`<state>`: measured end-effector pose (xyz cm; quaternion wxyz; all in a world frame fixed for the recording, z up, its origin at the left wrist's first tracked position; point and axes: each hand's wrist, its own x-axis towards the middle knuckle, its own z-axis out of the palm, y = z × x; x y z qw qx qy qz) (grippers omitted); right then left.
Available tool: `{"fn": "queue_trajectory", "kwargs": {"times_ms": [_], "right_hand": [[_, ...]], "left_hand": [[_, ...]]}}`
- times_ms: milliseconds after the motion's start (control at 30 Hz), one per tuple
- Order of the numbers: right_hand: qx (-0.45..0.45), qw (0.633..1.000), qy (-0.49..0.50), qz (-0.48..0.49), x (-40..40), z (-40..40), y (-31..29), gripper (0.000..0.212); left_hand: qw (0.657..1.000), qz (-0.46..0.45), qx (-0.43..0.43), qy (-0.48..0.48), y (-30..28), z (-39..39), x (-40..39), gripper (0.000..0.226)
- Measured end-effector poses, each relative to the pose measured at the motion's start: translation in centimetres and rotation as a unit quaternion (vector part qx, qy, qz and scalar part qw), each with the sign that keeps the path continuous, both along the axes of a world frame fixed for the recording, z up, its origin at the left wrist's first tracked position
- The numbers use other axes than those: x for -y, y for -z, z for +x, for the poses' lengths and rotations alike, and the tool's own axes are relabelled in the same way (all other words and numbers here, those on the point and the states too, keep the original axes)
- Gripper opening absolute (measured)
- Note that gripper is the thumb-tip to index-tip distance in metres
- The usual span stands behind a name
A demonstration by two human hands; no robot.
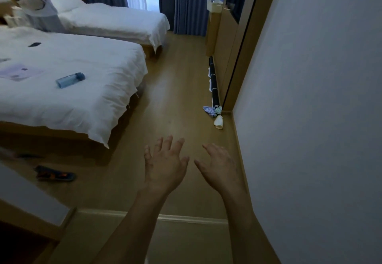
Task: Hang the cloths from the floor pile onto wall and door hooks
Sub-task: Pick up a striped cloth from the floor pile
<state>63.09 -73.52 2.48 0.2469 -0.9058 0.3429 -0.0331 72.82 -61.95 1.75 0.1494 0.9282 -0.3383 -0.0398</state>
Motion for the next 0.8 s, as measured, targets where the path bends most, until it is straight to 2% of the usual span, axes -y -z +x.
{"fn": "queue_trajectory", "kwargs": {"times_ms": [233,500,800], "right_hand": [[-0.017,0.999,0.036,-0.02,9.0,6.9,1.0,0.061],[-0.005,0.993,0.115,-0.01,19.2,18.5,0.3,0.06],[-0.005,0.989,0.146,0.01,27.6,29.0,1.4,0.056]], "left_hand": [[0.999,-0.008,-0.023,0.044,1.2,8.1,10.3,0.055],[0.993,-0.006,-0.027,0.116,0.6,21.7,22.6,0.056],[0.988,0.005,-0.039,0.148,1.9,32.7,31.4,0.055]]}}
